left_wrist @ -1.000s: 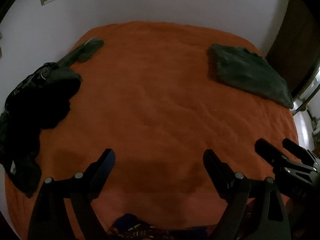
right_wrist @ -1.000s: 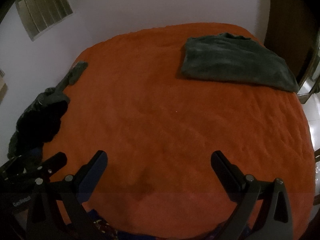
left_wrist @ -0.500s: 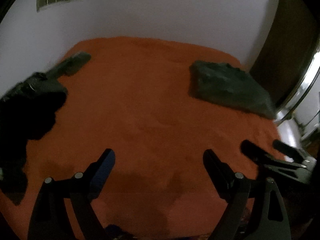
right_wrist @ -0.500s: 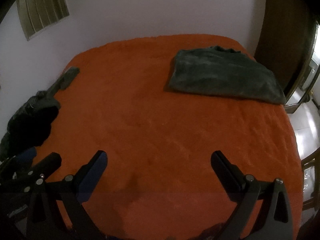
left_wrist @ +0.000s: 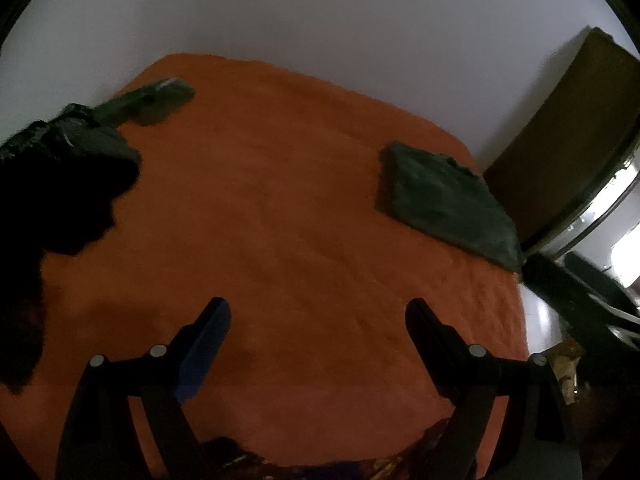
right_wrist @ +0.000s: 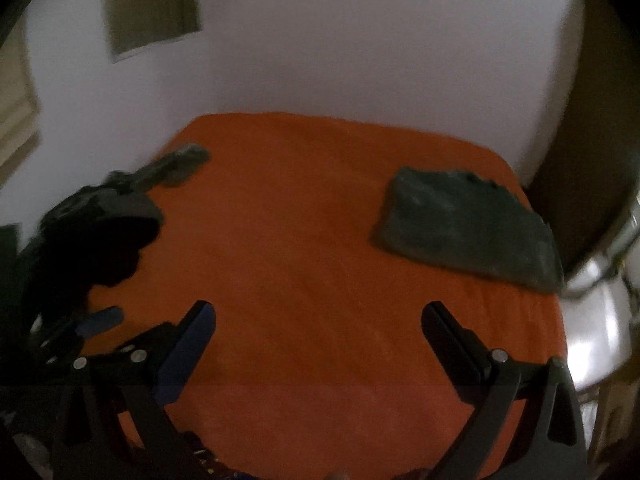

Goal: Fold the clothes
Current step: 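Move both tools toward the pile of black clothing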

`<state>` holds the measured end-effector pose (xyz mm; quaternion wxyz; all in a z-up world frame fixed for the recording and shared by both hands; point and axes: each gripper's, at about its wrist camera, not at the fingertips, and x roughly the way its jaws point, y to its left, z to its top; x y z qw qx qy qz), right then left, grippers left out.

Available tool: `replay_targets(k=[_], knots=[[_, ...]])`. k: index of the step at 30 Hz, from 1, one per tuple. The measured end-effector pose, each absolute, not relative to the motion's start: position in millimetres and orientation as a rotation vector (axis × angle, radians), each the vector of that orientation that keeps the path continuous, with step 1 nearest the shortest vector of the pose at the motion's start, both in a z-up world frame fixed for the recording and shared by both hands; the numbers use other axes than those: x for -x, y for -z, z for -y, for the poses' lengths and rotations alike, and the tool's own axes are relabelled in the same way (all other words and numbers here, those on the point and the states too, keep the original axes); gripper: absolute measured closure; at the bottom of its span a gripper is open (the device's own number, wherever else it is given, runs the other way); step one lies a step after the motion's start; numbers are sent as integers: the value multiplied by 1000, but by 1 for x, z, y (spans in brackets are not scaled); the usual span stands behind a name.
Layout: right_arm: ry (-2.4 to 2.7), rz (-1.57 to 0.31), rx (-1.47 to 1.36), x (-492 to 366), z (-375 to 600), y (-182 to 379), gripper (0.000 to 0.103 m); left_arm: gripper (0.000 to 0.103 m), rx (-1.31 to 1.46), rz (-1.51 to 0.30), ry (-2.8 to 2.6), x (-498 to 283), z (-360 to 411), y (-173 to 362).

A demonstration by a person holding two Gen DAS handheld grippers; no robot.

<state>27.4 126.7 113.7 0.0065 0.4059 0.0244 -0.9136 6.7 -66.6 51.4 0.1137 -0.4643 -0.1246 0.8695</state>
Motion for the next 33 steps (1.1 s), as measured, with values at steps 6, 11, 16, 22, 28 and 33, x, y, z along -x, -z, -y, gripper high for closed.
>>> replay_targets(k=[6, 11, 16, 22, 28, 33], knots=[[2664, 135, -1309, -32, -103, -148, 0, 14, 1325, 474, -2409, -8, 93, -80], [2684, 74, -1330, -24, -84, -152, 0, 12, 1304, 371, -2425, -17, 98, -90], [2760, 6, -1332, -5, -69, -145, 0, 12, 1332, 332, -2464, -5, 106, -82], [2959, -83, -1331, 7, -64, -124, 0, 12, 1347, 288, -2555, 6, 127, -69], [2821, -27, -1319, 18, -34, -90, 0, 12, 1330, 365, -2632, 12, 168, -51], [2751, -30, -1235, 29, 0, -58, 0, 12, 1313, 384, -2663, 19, 202, -31]])
